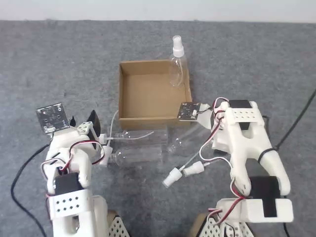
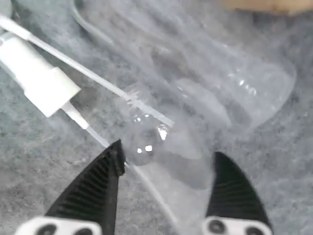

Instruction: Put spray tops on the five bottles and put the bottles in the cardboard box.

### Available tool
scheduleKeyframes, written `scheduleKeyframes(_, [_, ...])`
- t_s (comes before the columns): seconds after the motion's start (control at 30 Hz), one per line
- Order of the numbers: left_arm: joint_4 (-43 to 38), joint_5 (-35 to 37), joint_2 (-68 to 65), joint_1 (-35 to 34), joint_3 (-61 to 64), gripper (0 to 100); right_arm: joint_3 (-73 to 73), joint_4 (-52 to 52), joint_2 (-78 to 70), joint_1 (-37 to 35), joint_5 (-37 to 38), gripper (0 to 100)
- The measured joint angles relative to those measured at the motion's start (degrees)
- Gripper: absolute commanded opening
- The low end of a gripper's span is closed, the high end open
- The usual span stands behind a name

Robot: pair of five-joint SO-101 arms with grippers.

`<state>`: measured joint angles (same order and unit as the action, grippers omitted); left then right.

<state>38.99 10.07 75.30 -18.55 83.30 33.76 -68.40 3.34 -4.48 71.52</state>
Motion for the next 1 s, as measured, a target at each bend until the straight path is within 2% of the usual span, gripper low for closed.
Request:
scheduleKeyframes(0.77, [0.0, 0.0, 0.0, 0.0, 0.0, 20, -0.2, 0.0, 0.7, 20.3, -0.4, 7.4])
scheduleKeyframes(0.93, [0.0, 0.0, 0.0, 0.0, 0.0, 20, 0.0, -0.1, 2.2, 21.0, -9.2, 8.0])
scheduleKeyframes(1.0, [0.0, 0.0, 0.0, 0.0, 0.0, 20, 0.0, -0.1, 2.5, 20.9, -11.3, 12.1])
